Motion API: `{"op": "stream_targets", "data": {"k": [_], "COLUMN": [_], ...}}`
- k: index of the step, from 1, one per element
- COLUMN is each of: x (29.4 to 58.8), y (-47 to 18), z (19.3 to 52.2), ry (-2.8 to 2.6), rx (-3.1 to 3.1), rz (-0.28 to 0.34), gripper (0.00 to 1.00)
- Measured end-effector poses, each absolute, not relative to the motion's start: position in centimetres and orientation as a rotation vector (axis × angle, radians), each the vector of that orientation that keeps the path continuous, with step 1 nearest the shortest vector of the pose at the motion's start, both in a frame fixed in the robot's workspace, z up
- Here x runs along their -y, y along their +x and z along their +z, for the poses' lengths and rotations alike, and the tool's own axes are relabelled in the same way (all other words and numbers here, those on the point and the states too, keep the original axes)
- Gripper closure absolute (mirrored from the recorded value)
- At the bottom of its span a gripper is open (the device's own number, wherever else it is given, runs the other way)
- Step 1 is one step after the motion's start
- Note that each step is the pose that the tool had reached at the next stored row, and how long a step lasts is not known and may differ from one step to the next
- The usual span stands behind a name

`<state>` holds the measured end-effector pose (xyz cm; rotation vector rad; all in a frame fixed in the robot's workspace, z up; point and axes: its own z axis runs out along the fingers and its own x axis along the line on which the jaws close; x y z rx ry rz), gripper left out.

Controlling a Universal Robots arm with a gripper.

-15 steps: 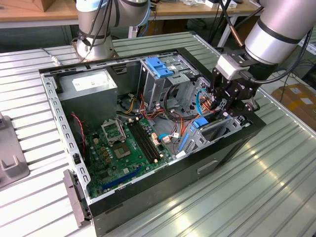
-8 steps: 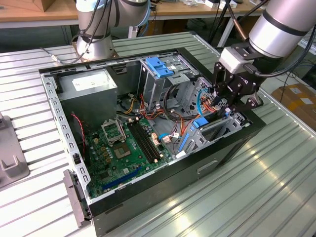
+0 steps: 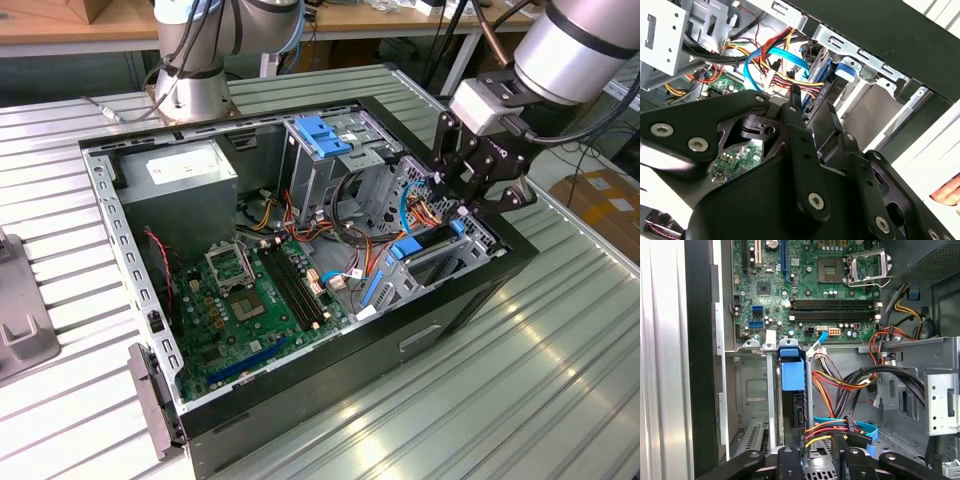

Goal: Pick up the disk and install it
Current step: 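Insert the first disk wire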

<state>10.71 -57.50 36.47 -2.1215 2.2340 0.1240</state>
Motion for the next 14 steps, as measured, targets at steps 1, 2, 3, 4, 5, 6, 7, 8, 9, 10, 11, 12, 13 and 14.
{"op": "stream_targets", "data": {"k": [1, 2, 3, 4, 5, 6, 7, 8, 9, 10, 11, 12, 13, 14], "x": [57.5, 57.5, 57.5, 57.6, 57.9, 58.1, 58.2, 58.4, 58.5, 58.7, 58.7, 58.7, 58.7, 58.7], "y": [10.7, 10.8, 10.8, 11.0, 11.3, 11.6, 11.8, 12.0, 12.3, 12.7, 13.5, 14.3, 14.6, 14.9], "z": [36.5, 36.5, 36.5, 36.5, 36.5, 36.5, 36.5, 36.5, 36.5, 36.5, 36.5, 36.5, 36.5, 36.5], "ry": [-2.120, -2.120, -2.120, -2.120, -2.122, -2.123, -2.124, -2.125, -2.126, -2.127, -2.128, -2.130, -2.130, -2.130], "rx": [-2.233, -2.232, -2.232, -2.233, -2.235, -2.236, -2.238, -2.239, -2.240, -2.242, -2.244, -2.245, -2.246, -2.247], "rz": [0.127, 0.130, 0.132, 0.135, 0.139, 0.142, 0.145, 0.148, 0.150, 0.153, 0.158, 0.163, 0.165, 0.167], "gripper": [0.64, 0.64, 0.71, 0.77, 0.89, 0.89, 0.89, 0.90, 0.90, 0.90, 0.90, 0.90, 0.90, 0.90]}}
